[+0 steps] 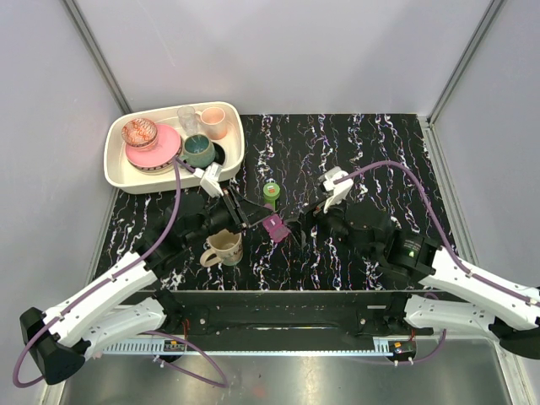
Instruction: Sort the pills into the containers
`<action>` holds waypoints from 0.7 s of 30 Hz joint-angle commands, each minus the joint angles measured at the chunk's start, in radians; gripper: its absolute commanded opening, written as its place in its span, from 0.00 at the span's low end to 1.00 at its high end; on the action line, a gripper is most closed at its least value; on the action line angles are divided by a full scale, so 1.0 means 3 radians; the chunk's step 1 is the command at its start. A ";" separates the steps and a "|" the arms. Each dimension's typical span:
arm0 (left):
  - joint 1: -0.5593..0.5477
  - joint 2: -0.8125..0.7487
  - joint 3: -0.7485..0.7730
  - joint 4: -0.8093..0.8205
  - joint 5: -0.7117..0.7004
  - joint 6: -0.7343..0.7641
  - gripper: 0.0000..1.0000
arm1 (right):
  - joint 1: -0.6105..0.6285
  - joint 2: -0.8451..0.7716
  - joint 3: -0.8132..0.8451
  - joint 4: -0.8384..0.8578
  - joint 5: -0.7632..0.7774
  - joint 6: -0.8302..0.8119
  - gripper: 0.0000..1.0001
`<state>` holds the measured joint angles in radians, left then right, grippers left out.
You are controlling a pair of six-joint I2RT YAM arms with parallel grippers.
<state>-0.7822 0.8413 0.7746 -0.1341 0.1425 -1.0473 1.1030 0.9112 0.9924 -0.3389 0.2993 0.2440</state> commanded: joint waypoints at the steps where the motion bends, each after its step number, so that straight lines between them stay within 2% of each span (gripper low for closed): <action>1: -0.0011 -0.0089 -0.0025 0.0130 0.0011 -0.0017 0.00 | -0.0005 -0.0036 0.0061 -0.0118 0.0602 0.0000 0.85; 7: -0.0011 -0.0125 -0.0056 0.0196 0.0047 -0.0022 0.00 | -0.0011 0.0071 0.0087 -0.0286 0.0940 0.0117 0.86; 16: -0.0011 -0.0145 -0.0066 0.0253 0.0082 -0.0037 0.00 | -0.0021 0.0327 0.0082 -0.0327 0.0614 0.0296 0.89; 21: -0.0011 -0.0161 -0.0107 0.0304 0.0087 -0.0047 0.00 | -0.0041 0.0225 0.0148 -0.0363 0.0649 0.0276 0.90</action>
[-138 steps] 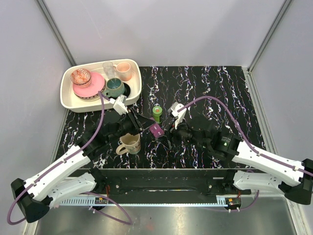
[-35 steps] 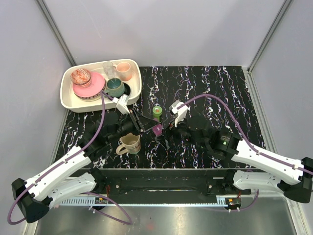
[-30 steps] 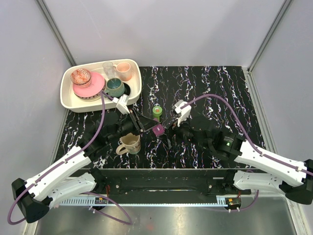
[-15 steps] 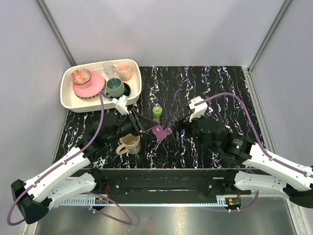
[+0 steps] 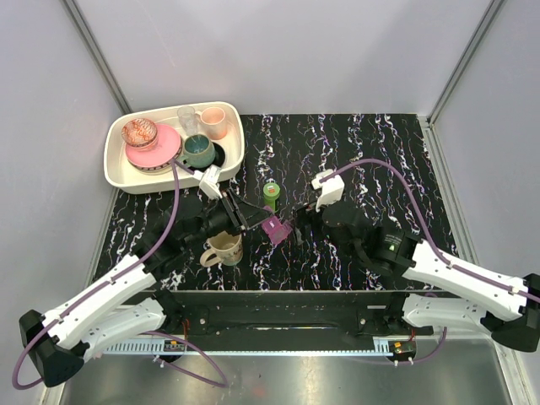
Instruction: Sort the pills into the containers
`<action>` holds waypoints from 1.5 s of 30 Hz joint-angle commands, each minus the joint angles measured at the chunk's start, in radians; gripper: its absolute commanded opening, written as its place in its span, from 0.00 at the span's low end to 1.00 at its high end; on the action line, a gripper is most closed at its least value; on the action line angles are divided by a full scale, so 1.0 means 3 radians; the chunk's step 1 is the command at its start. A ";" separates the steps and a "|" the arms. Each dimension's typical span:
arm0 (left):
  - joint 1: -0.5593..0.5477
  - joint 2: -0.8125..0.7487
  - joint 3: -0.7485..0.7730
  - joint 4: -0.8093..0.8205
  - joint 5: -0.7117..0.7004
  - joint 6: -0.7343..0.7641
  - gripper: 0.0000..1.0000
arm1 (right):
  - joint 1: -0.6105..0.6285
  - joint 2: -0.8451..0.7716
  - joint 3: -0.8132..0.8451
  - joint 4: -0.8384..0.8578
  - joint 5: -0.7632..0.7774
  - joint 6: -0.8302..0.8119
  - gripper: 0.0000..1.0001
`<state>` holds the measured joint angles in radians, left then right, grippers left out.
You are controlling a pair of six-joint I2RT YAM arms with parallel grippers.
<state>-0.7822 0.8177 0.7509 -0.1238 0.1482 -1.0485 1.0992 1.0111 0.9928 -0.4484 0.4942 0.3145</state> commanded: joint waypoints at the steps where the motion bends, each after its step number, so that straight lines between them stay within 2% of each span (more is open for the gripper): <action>1: -0.0011 -0.0082 -0.0038 0.0275 0.0068 -0.0038 0.00 | -0.0034 -0.0204 0.0188 -0.0034 0.0121 0.0041 0.91; 7: -0.0011 0.0112 -0.0115 0.0535 0.0104 0.0089 0.00 | -0.0034 -0.0827 0.0316 -0.0080 0.0658 -0.0031 0.91; 11: -0.0011 0.0678 -0.0039 0.1218 0.0420 0.0309 0.00 | -0.0034 -0.1156 0.0331 -0.0187 0.0761 -0.0072 0.91; 12: -0.0011 0.1009 0.0012 0.1327 0.0578 0.0441 0.00 | -0.0034 -0.1197 0.0336 -0.0223 0.0771 -0.0062 0.91; 14: -0.0011 0.1338 0.0232 0.1562 0.0712 0.0575 0.00 | -0.0034 -0.1314 0.0347 -0.0325 0.0781 -0.0016 0.91; 15: -0.0011 0.1689 0.0313 0.1624 0.0824 0.0707 0.00 | -0.0034 -0.1335 0.0347 -0.0356 0.0781 0.0005 0.90; 18: -0.0016 0.2161 0.0595 0.1880 0.0983 0.0897 0.00 | -0.0034 -0.1437 0.0337 -0.0458 0.0781 0.0081 0.91; 19: -0.0016 0.2466 0.0727 0.1926 0.1034 0.0943 0.00 | -0.0034 -0.1478 0.0331 -0.0504 0.0776 0.0097 0.90; 24: -0.0011 0.3174 0.1091 0.2120 0.1193 0.1097 0.00 | -0.0034 -0.1591 0.0255 -0.0602 0.0797 0.0189 0.91; 29: -0.0011 0.3675 0.1429 0.1922 0.1112 0.1311 0.00 | -0.0034 -0.1637 0.0127 -0.0622 0.0761 0.0266 0.91; 37: -0.0011 0.4034 0.1633 0.1788 0.1142 0.1460 0.03 | -0.0034 -0.1591 0.0076 -0.0622 0.0766 0.0271 0.91; 41: -0.0011 0.4116 0.1690 0.1635 0.1096 0.1531 0.07 | -0.0034 -0.1555 0.0060 -0.0627 0.0761 0.0281 0.91; 45: -0.0016 0.4187 0.1771 0.1431 0.0989 0.1644 0.17 | -0.0034 -0.1545 0.0065 -0.0622 0.0751 0.0296 0.92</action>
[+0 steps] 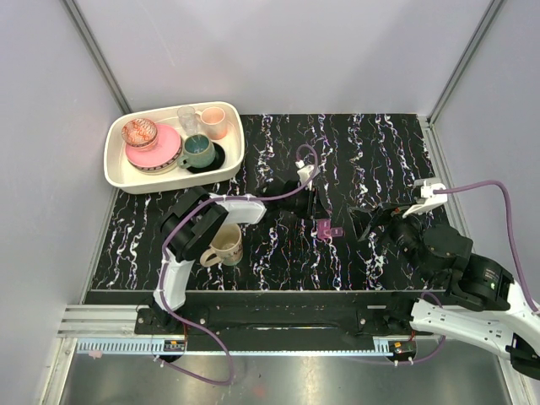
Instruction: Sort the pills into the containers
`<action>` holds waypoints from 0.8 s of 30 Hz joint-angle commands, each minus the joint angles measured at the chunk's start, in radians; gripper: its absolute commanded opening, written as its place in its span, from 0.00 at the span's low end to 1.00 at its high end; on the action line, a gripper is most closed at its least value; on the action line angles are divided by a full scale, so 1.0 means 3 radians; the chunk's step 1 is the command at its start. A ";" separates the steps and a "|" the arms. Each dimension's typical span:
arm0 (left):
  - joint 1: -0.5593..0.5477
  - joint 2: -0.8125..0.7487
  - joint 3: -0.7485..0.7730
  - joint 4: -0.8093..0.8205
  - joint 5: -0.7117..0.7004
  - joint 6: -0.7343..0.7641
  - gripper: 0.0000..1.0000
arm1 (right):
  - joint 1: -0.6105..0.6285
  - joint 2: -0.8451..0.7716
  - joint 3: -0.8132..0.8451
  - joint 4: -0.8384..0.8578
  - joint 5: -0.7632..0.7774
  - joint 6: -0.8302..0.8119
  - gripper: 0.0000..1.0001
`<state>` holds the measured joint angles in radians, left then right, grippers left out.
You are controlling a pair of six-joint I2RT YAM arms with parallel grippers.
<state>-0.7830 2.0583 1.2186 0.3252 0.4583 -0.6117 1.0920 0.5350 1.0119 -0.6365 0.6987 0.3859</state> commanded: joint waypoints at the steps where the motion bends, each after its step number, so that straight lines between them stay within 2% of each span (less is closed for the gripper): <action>1: -0.0013 0.0067 0.0223 -0.0153 -0.0065 0.0203 0.18 | -0.0009 0.0047 0.0002 0.0000 0.0059 0.0064 0.92; 8: -0.0018 -0.0004 0.0309 -0.0506 -0.0305 0.0356 0.35 | -0.0004 0.0073 0.0022 0.0000 0.0033 0.0105 0.92; 13: -0.0018 -0.0004 0.0483 -0.0945 -0.0459 0.0474 0.47 | -0.0009 0.0114 0.0073 0.0005 -0.0012 0.0105 0.92; 23: -0.0018 -0.0116 0.0555 -0.1201 -0.0668 0.0541 0.61 | -0.0009 0.0083 0.0099 -0.0026 -0.0023 0.0094 0.92; 24: -0.0018 -0.0137 0.0560 -0.1227 -0.0689 0.0541 0.66 | -0.0009 0.0078 0.0104 -0.0031 -0.0008 0.0084 0.92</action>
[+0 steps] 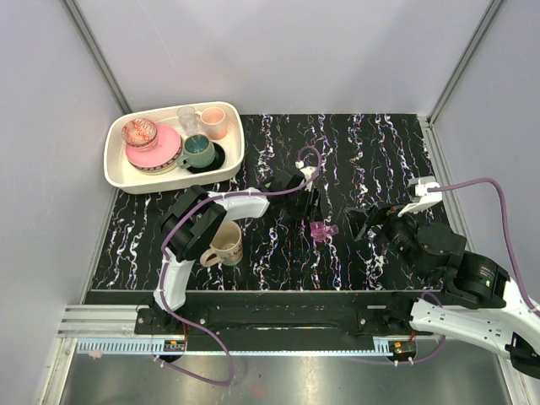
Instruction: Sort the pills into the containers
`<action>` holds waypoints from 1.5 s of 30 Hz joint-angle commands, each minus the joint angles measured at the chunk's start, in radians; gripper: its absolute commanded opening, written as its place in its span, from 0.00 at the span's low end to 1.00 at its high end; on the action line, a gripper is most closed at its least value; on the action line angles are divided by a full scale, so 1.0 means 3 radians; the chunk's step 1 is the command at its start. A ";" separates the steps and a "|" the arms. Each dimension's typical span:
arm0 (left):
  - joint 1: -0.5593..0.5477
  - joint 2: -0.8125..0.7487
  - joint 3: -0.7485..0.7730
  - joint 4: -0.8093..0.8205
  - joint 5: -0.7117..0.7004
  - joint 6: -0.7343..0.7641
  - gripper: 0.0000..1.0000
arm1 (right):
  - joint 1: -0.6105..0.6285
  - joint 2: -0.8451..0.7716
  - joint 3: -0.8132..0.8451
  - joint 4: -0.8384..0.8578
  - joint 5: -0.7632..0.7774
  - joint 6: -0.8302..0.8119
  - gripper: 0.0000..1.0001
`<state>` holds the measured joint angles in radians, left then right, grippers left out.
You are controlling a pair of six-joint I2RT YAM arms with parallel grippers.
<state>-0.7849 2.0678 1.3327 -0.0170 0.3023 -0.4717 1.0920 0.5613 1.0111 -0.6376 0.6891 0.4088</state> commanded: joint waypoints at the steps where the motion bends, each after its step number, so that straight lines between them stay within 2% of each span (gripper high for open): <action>1: -0.0012 -0.0224 0.0195 -0.0137 -0.0184 0.0084 0.67 | -0.0009 -0.0005 0.0117 -0.0027 0.0029 0.0003 0.92; 12: -0.0002 -0.0894 0.0517 -0.0566 0.0071 0.0161 0.77 | -0.0009 -0.0005 0.0219 -0.0078 0.0316 0.0013 0.92; 17: 0.0044 -0.1410 0.0355 -0.0772 -0.0133 0.0187 0.96 | -0.0004 0.0031 0.0234 -0.0083 0.0377 -0.0007 0.93; 21: 0.0090 -0.2095 -0.0039 -0.0874 -0.0424 0.0176 0.99 | -0.0009 0.0235 0.0280 -0.0089 0.0382 -0.0074 0.92; 22: 0.0090 -0.2400 -0.0131 -0.0920 -0.0663 0.0187 0.99 | -0.0009 0.0301 0.0301 -0.0089 0.0372 -0.0084 0.93; 25: 0.0085 -0.2927 -0.0453 -0.1206 -0.0971 0.0176 0.99 | -0.0009 0.0715 0.0433 -0.0089 0.0250 -0.0155 0.96; 28: 0.0080 -0.3357 -0.0790 -0.1502 -0.1323 0.0080 0.99 | -0.0065 0.1354 0.0699 -0.0073 0.0046 -0.0283 0.99; 29: 0.0085 -0.3471 -0.0857 -0.1554 -0.1370 0.0003 0.99 | -0.0111 0.1710 0.0882 -0.0078 -0.0183 -0.0339 1.00; 31: 0.0085 -0.3665 -0.1026 -0.1712 -0.1574 -0.0079 0.99 | -0.0249 0.2064 0.1067 -0.0078 -0.0470 -0.0340 1.00; 32: 0.0090 -0.3859 -0.1072 -0.1778 -0.1661 -0.0165 0.99 | -0.0457 0.2395 0.1225 -0.0068 -0.0770 -0.0309 1.00; 35: 0.0090 -0.4126 -0.1180 -0.2090 -0.2009 -0.0339 0.99 | -0.0780 0.2974 0.1476 0.0013 -0.1206 -0.0192 1.00; 37: 0.0085 -0.4376 -0.1226 -0.2346 -0.2213 -0.0421 0.99 | -0.0843 0.3210 0.1579 0.0095 -0.1279 -0.0212 1.00; 41: 0.0090 -0.4744 -0.1308 -0.2617 -0.2332 -0.0585 0.99 | -0.0945 0.3905 0.1926 0.0198 -0.1580 -0.0232 1.00; 45: 0.0090 -0.4980 -0.1339 -0.2796 -0.2358 -0.0631 0.99 | -0.0966 0.4295 0.2075 0.0284 -0.1617 -0.0176 1.00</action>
<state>-0.7601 0.6224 0.9405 -0.7864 -0.3378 -0.6197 0.8047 1.7901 1.5547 -0.6083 0.2752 0.3428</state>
